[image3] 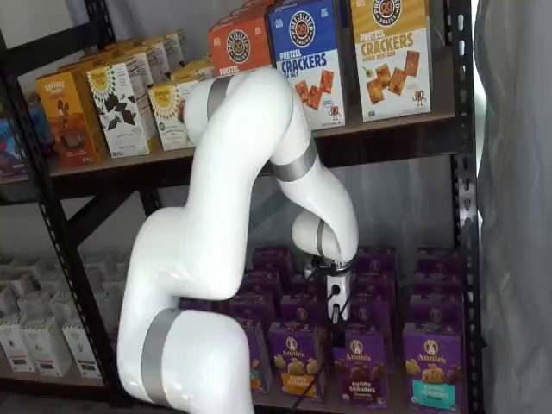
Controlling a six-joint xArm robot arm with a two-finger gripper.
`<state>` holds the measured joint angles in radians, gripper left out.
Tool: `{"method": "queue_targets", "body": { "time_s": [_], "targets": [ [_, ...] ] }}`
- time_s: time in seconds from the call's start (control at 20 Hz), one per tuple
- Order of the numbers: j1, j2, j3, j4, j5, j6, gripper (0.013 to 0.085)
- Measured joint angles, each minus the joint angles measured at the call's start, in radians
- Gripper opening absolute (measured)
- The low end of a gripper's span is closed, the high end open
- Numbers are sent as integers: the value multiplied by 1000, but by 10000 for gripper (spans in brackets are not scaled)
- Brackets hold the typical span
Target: Pick up the purple box with a brown patch in the center, on the bottom shelf, the fifth box from the left
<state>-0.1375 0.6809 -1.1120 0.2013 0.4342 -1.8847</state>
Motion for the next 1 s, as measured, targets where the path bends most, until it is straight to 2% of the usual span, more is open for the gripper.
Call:
{"method": "queue_targets", "body": {
  "time_s": [0.25, 0.5, 1.0],
  "targets": [
    [1, 41, -27, -16, -34, 13, 850],
    [2, 77, -53, 21, -62, -20, 850],
    [0, 146, -127, 44, -80, -44, 850]
  ]
}}
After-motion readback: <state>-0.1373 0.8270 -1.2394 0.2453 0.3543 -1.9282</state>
